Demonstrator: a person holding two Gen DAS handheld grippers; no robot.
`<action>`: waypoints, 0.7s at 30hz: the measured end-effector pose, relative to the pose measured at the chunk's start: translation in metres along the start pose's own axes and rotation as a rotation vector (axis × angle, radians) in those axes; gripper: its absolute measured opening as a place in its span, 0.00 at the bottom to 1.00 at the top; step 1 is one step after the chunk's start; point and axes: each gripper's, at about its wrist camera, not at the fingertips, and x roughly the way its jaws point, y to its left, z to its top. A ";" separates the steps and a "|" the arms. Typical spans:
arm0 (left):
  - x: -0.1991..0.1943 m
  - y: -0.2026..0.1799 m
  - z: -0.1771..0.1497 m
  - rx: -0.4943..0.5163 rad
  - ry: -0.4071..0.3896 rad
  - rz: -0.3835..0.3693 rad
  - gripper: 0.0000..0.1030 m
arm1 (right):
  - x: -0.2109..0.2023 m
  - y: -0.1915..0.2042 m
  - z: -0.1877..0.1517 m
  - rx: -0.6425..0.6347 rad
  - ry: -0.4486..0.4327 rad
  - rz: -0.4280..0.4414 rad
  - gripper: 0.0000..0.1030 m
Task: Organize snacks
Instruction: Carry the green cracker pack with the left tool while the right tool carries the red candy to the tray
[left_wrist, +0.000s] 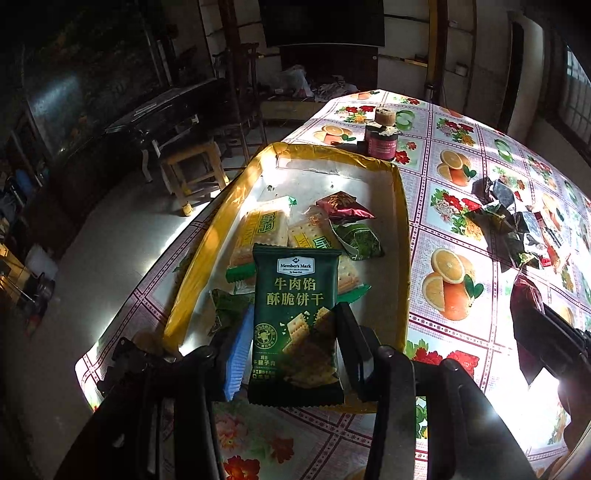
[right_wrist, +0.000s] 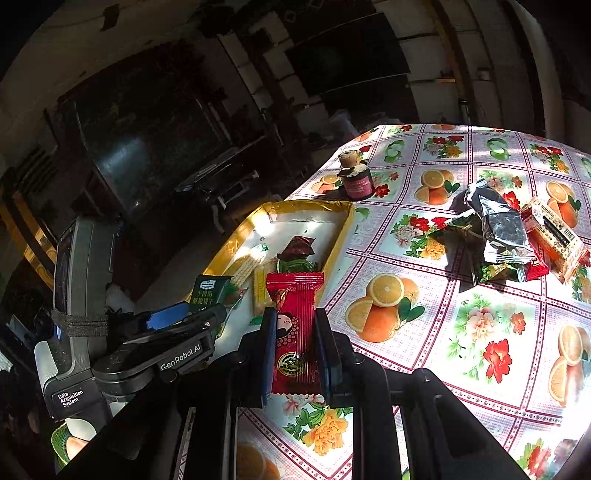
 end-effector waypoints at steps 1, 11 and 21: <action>0.001 0.000 0.000 -0.001 -0.001 0.002 0.42 | 0.001 0.000 0.000 -0.001 0.002 -0.001 0.21; 0.010 0.005 0.003 -0.012 0.008 0.008 0.42 | 0.014 0.000 0.002 0.000 0.021 0.008 0.21; 0.035 0.026 0.010 -0.061 0.070 -0.011 0.42 | 0.046 -0.002 0.015 0.018 0.062 0.044 0.21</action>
